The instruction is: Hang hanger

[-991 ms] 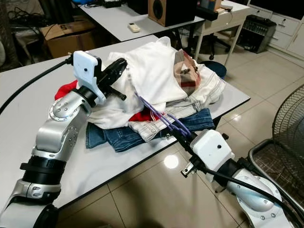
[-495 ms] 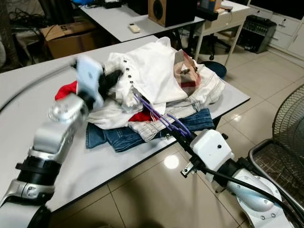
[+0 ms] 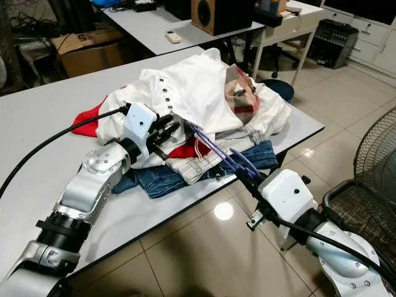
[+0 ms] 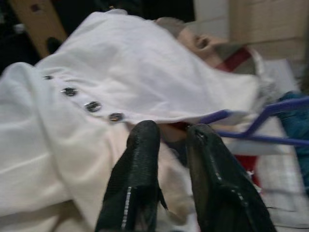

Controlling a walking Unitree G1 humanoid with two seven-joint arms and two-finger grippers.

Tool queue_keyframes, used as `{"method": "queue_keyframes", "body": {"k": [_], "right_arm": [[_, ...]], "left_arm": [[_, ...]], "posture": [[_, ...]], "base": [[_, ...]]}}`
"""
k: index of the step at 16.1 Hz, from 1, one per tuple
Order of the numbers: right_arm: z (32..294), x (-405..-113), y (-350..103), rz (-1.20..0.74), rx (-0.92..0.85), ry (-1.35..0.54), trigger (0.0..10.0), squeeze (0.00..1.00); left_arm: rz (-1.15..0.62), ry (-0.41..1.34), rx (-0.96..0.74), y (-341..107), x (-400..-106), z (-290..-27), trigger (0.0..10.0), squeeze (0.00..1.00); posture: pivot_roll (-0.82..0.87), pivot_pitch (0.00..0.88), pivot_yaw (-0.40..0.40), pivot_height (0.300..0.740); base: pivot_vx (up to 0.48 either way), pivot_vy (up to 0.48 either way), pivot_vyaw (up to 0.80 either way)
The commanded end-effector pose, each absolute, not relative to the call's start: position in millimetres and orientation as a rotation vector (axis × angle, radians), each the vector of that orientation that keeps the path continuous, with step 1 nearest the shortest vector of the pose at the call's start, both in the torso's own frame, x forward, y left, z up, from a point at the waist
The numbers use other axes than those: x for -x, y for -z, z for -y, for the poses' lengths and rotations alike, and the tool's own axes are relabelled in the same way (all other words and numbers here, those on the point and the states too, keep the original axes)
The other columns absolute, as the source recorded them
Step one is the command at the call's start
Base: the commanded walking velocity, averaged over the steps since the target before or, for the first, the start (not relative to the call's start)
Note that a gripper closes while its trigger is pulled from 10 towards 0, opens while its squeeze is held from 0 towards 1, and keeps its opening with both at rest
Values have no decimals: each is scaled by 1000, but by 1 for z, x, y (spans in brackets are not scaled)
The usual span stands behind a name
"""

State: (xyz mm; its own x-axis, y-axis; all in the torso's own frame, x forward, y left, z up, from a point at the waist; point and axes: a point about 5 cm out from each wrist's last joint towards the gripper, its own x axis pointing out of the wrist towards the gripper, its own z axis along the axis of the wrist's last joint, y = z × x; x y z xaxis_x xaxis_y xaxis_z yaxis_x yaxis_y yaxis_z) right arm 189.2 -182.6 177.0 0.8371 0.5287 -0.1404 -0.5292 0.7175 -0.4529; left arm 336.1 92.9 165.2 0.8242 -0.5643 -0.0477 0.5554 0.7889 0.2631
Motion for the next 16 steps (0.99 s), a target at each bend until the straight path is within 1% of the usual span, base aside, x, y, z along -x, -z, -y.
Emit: {"method": "queue_keyframes", "body": {"k": [1, 4, 7, 8, 9, 10, 14, 15, 16], "right_arm": [[185, -189, -180, -2, 511, -581, 10000, 0], [183, -189, -179, -1, 506, -586, 10000, 0], [181, -190, -179, 4, 503, -596, 10000, 0], [181, -190, -179, 5, 503, -597, 10000, 0], [181, -190, -180, 7, 503, -597, 10000, 0], [180, -190, -180, 9, 503, -598, 10000, 0], [180, -190, -181, 14, 505, -599, 10000, 0], [180, -190, -181, 16, 506, -600, 10000, 0], [180, -191, -181, 17, 505, -600, 10000, 0]], "left_arm": [[90, 531, -326, -174, -340, -100, 10000, 1000], [127, 514, -333, -179, -339, -101, 10000, 1000], [58, 535, -394, -162, -338, -98, 10000, 1000], [43, 527, -409, -159, -338, -98, 10000, 263], [38, 503, -427, -157, -340, -99, 10000, 0], [34, 468, -440, -156, -343, -102, 10000, 0], [10, 427, -467, -153, -348, -104, 10000, 0], [10, 409, -466, -153, -350, -104, 6039, 0], [11, 399, -463, -154, -351, -105, 2588, 0]], "posture": [[-187, 0, 70, 740], [-184, 0, 70, 740], [-181, 0, 68, 740], [-181, 0, 68, 740], [-180, 0, 69, 740], [-182, 0, 69, 740], [-184, 0, 71, 740], [-184, 0, 71, 740], [-184, 0, 71, 740]], "base": [[0, 0, 0], [0, 0, 0], [0, 0, 0], [0, 0, 0], [0, 0, 0], [0, 0, 0], [0, 0, 0], [0, 0, 0], [0, 0, 0]]}}
